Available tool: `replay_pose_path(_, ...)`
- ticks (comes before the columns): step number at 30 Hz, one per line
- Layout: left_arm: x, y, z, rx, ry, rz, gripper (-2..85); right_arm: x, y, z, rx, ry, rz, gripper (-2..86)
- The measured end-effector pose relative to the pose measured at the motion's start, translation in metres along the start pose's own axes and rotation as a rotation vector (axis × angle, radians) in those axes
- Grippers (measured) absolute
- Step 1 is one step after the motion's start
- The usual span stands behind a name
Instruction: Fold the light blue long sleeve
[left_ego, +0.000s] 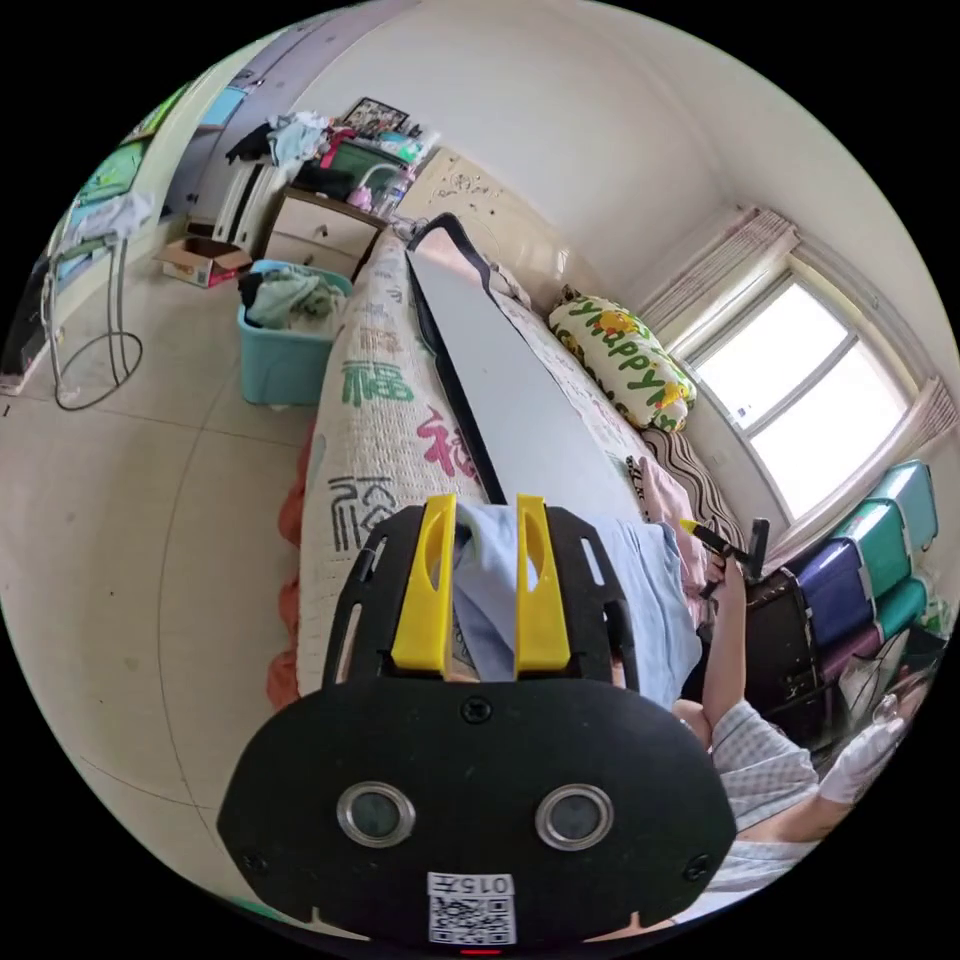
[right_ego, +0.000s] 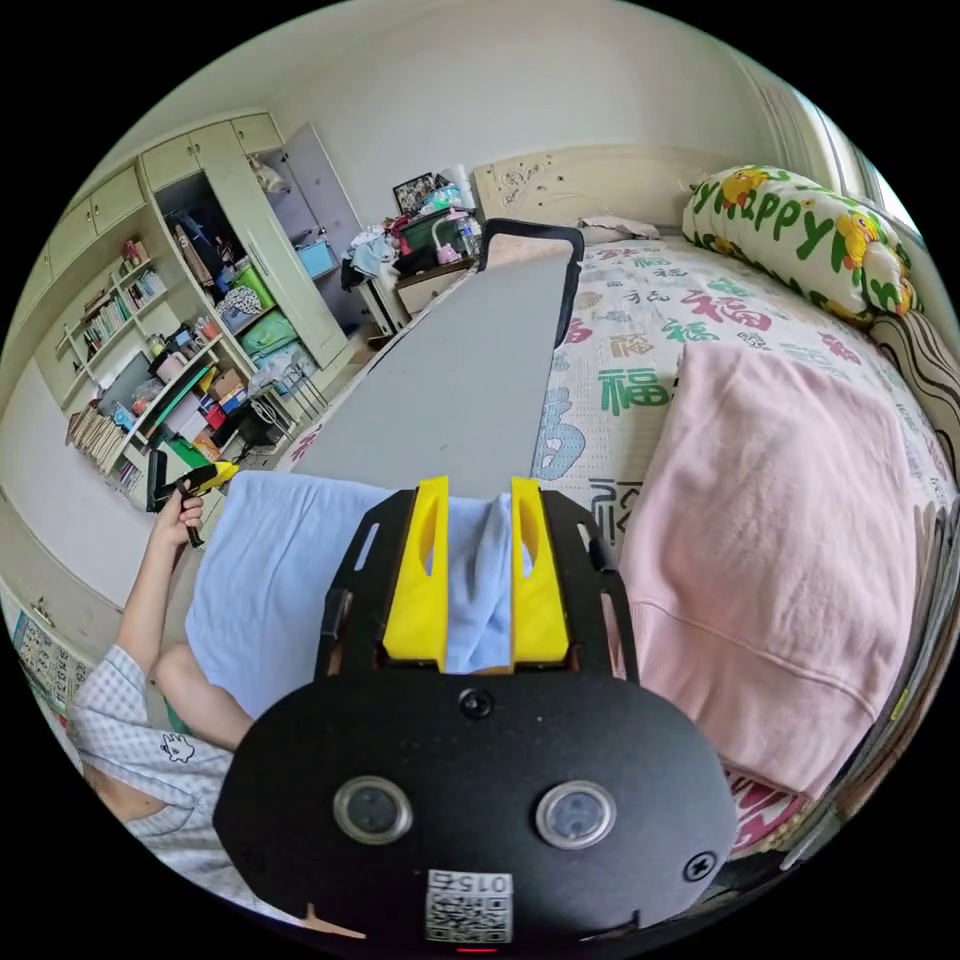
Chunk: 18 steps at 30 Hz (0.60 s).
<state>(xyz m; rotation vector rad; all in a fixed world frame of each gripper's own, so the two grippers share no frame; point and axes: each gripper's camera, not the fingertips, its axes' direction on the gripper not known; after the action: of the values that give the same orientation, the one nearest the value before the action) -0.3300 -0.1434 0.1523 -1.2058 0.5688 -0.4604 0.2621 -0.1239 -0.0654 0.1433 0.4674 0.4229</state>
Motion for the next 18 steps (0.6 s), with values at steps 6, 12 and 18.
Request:
replay_pose_path(6,-0.029,-0.013,0.018,-0.06,0.058,0.05,3.7,0.026,-0.007,0.028,-0.106,0.006,0.009,8.1)
replay_pose_path(12,-0.041,-0.021,0.005,0.035,0.098,0.057,1.1,0.056,0.002,0.014,-0.002,-0.144,0.091,4.7)
replay_pose_path(18,-0.04,-0.025,-0.014,0.144,0.164,0.046,0.5,0.088,0.021,-0.002,0.138,-0.233,0.26,3.8)
